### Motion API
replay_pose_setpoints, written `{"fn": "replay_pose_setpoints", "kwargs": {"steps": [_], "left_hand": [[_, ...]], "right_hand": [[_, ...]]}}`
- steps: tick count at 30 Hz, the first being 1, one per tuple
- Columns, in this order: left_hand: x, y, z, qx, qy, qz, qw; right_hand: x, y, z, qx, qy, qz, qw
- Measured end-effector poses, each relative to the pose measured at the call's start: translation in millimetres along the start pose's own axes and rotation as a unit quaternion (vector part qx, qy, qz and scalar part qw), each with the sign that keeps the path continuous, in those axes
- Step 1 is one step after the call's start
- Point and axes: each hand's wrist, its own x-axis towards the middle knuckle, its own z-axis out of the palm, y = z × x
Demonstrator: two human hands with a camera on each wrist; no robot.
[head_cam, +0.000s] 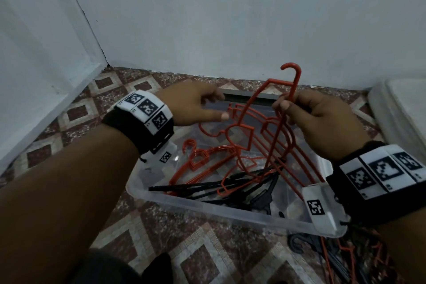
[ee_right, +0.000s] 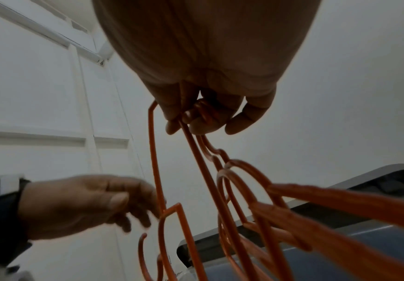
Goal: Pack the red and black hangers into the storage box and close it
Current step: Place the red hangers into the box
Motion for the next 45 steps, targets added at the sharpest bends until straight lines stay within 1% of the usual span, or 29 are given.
{"fn": "replay_pose_setpoints", "kwargs": {"steps": [1,2,4,6,7,8,9,10,11,12,13,14,15,17,19,21,22,23,25,26,28,30,33,35,39,42,43,44,45], "left_hand": [[-1,-6,6,0.001,-0.038,-0.009,0.999],[-1,-12,12,0.004,-0.061,-0.011,0.998],[2,-19,21,0.024,-0.071,-0.005,0.997],[3,-26,23,0.015,-0.043,-0.004,0.999],[2,-31,22,-0.025,-0.008,-0.011,1.0],[1,-35,18,-0.091,0.044,-0.021,0.995],[-1,-37,13,-0.171,0.108,-0.029,0.979],[-2,-38,6,-0.252,0.173,-0.032,0.952],[-4,-38,-2,-0.327,0.225,-0.029,0.918],[-5,-36,-10,-0.386,0.259,-0.02,0.885],[-6,-34,-18,-0.422,0.281,-0.007,0.862],[-8,-30,-25,-0.427,0.297,0.004,0.854],[-10,-26,-31,-0.406,0.307,0.011,0.861],[-13,-18,-37,-0.334,0.301,0.021,0.893],[-16,-6,-35,-0.263,0.254,0.025,0.93],[-12,4,-26,-0.156,0.192,0.039,0.968],[-9,10,-20,-0.094,0.163,0.051,0.981],[-6,16,-14,-0.043,0.139,0.063,0.987],[0,28,-2,0.014,0.115,0.086,0.99],[2,33,5,0.017,0.117,0.092,0.989],[7,42,16,0.0,0.134,0.091,0.987],[12,50,28,-0.017,0.144,0.094,0.985],[17,60,42,-0.038,0.15,0.09,0.984],[19,65,48,-0.062,0.155,0.079,0.983],[18,74,53,-0.165,0.142,0.056,0.974],[15,75,53,-0.243,0.117,0.052,0.962],[15,71,52,-0.235,0.107,0.045,0.965],[15,64,51,-0.2,0.09,0.036,0.975],[16,55,52,-0.142,0.059,0.025,0.988]], "right_hand": [[0,0,-1,0.004,0.005,-0.003,1.0],[1,0,-1,0.01,0.009,-0.004,1.0],[1,2,-3,0.029,0.02,-0.005,0.999],[2,6,-6,0.047,0.034,-0.002,0.998],[2,10,-8,0.056,0.04,-0.002,0.998],[3,14,-11,0.066,0.042,-0.001,0.997],[3,19,-15,0.078,0.036,0.004,0.996],[4,24,-19,0.089,0.026,0.012,0.996],[5,29,-22,0.097,0.015,0.021,0.995],[6,33,-24,0.106,0.01,0.03,0.994],[7,37,-25,0.12,0.012,0.043,0.992],[7,39,-24,0.135,0.016,0.058,0.989],[8,40,-23,0.14,0.019,0.072,0.987],[7,43,-20,0.123,0.019,0.092,0.988],[6,45,-16,0.091,0.014,0.1,0.991],[6,44,-14,0.052,0.009,0.096,0.994],[6,42,-13,0.039,0.005,0.094,0.995],[6,39,-12,0.031,0.0,0.094,0.995],[5,33,-7,0.03,-0.013,0.091,0.995],[4,30,-5,0.03,-0.021,0.086,0.996],[0,21,1,0.027,-0.043,0.071,0.996],[-3,12,7,0.033,-0.083,0.064,0.994],[-4,3,12,0.095,-0.121,0.071,0.986],[-3,2,11,0.11,-0.123,0.069,0.984],[-3,8,10,0.054,-0.114,0.05,0.991],[-2,13,10,0.022,-0.096,0.062,0.993],[-1,14,10,0.02,-0.088,0.069,0.994],[0,15,9,0.021,-0.08,0.076,0.994],[1,16,9,0.024,-0.071,0.082,0.994]]}}
